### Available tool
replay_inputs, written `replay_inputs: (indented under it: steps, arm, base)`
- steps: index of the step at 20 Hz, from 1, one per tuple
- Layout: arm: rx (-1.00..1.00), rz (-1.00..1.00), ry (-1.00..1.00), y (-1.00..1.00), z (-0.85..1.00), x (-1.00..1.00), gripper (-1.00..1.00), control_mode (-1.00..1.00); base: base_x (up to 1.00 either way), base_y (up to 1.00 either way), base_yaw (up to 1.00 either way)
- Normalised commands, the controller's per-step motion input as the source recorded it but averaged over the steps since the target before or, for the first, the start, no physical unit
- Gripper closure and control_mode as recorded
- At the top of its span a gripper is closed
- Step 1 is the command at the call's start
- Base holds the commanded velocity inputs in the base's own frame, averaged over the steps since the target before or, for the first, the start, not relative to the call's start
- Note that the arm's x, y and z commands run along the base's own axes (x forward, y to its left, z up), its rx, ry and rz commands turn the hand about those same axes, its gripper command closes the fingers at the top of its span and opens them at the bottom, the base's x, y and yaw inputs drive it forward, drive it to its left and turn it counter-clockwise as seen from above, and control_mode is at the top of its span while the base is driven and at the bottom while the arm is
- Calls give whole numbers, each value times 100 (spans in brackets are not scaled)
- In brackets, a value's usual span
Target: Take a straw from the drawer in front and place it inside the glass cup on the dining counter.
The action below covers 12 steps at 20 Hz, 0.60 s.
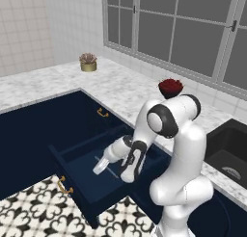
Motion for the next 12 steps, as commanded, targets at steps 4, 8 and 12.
replay_inputs:
  steps: [4,8,12]
  arm:
    - [10,0,2,5,100,74,100,-100]
    - [9,0,2,7,100,30,100,-100]
    - [3,0,0,14,100,7,100,-100]
  base:
    - [0,0,0]
    - [0,0,0]
    - [0,0,0]
